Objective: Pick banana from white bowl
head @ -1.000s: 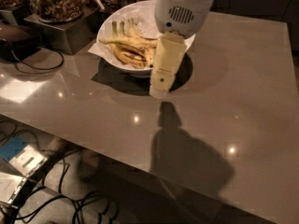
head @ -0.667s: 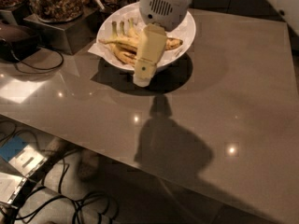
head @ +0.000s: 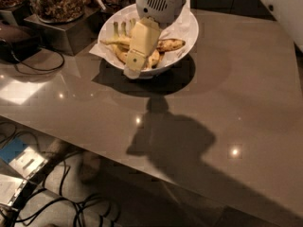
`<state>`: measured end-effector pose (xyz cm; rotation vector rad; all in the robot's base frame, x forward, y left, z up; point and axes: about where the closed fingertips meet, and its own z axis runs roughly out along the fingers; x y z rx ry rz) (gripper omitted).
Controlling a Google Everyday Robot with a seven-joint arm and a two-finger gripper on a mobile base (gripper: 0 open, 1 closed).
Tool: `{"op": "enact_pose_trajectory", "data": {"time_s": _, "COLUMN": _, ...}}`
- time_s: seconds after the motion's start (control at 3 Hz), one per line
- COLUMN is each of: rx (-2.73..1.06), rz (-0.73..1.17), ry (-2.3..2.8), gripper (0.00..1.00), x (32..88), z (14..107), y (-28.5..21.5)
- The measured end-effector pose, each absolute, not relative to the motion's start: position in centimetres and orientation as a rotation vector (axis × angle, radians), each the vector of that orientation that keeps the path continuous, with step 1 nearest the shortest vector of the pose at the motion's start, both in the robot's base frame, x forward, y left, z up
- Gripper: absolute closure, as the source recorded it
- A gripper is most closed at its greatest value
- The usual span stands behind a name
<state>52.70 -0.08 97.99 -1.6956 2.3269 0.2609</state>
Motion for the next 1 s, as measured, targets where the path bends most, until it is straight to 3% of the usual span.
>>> {"op": "enact_pose_trajectory", "data": {"time_s": 0.67, "rx": -1.474, "rz": 0.395, "ry": 2.41, "gripper": 0.0, "x": 55.7, "z": 99.3, "y": -0.1}}
{"op": "enact_pose_trajectory", "data": {"time_s": 1.0, "rx": -1.379, "rz": 0.388, "ry": 2.461, "gripper": 0.07, "x": 56.6, "z": 99.2, "y": -0.6}}
